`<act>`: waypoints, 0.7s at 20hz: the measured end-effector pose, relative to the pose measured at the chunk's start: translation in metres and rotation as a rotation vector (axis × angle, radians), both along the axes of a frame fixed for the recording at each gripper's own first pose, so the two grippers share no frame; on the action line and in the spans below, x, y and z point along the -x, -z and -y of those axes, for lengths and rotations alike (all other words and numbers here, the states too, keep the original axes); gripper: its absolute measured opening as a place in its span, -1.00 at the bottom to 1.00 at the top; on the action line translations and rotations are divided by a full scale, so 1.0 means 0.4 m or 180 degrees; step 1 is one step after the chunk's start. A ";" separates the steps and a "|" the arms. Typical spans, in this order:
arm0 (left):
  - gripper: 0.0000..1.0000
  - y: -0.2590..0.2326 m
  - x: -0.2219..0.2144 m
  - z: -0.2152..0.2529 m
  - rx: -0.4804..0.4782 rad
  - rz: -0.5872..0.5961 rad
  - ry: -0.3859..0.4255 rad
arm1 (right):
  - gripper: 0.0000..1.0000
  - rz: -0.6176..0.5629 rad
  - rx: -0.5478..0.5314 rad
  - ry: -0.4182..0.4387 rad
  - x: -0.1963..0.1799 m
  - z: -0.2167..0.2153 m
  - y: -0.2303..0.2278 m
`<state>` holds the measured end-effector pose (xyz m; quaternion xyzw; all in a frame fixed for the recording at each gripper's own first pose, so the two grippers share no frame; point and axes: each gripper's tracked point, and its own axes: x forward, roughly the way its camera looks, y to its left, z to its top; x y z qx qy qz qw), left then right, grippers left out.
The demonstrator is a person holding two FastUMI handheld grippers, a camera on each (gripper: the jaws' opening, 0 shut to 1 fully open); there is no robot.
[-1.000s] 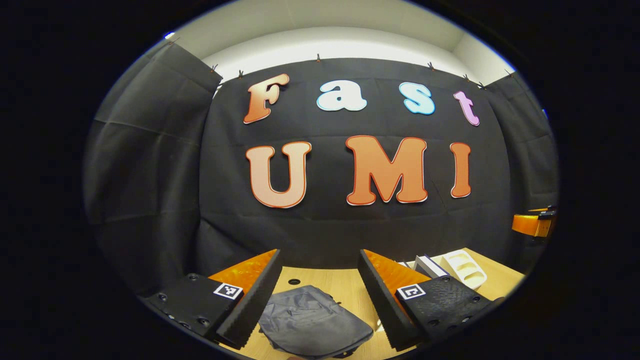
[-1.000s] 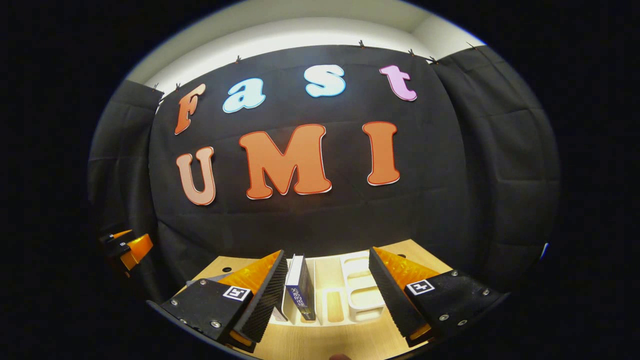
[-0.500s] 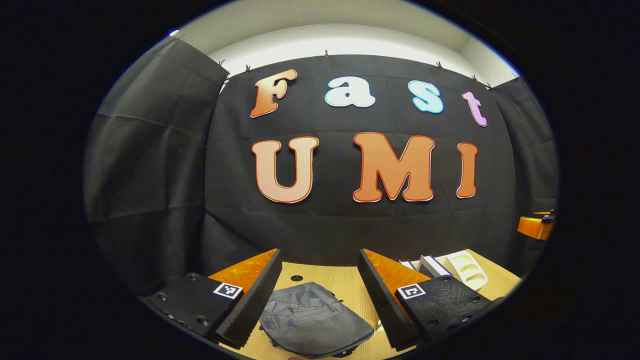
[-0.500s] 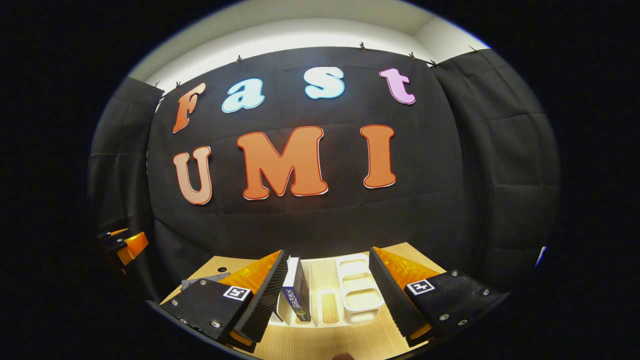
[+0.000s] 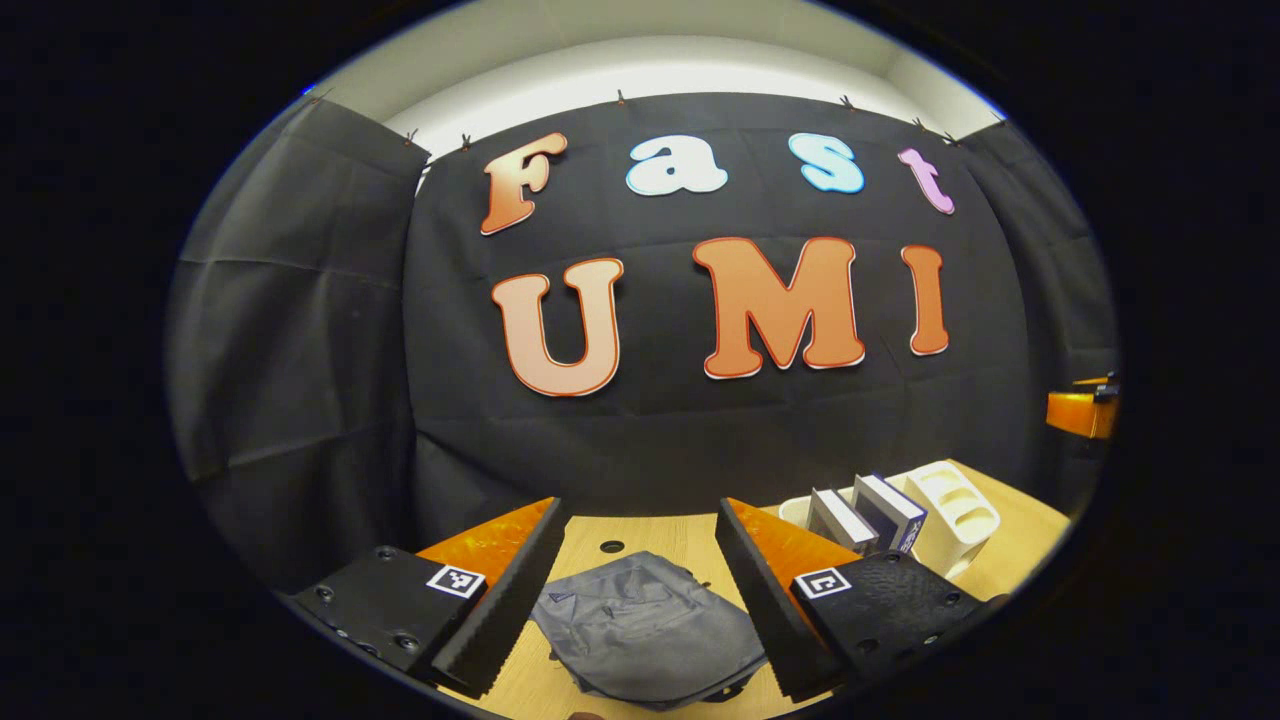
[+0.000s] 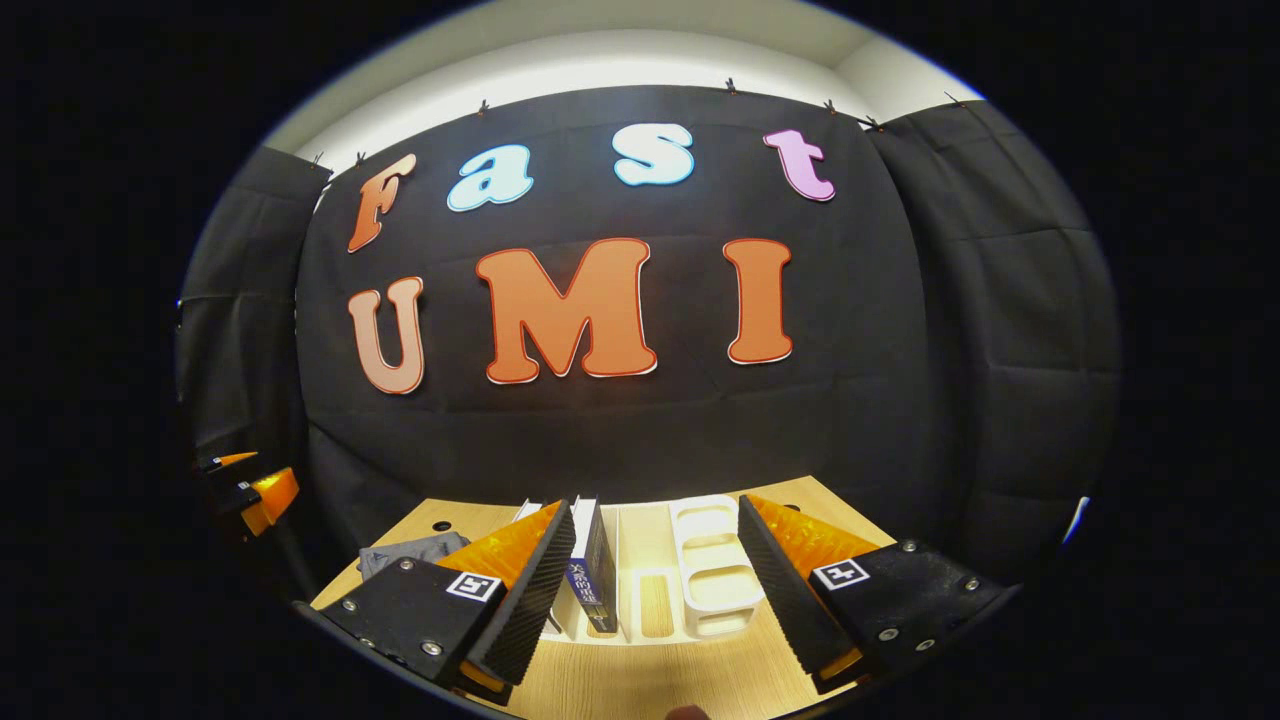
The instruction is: Open the schoolbag, grab two books from the bookshelf and put them into the schoolbag.
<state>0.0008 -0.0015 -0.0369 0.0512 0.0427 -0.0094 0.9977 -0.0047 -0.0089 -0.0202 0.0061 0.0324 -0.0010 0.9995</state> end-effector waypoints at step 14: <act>0.94 0.485 0.062 0.075 -0.1144 -0.0910 0.0549 | 0.95 -0.0356 0.0153 0.0262 0.026 0.083 0.115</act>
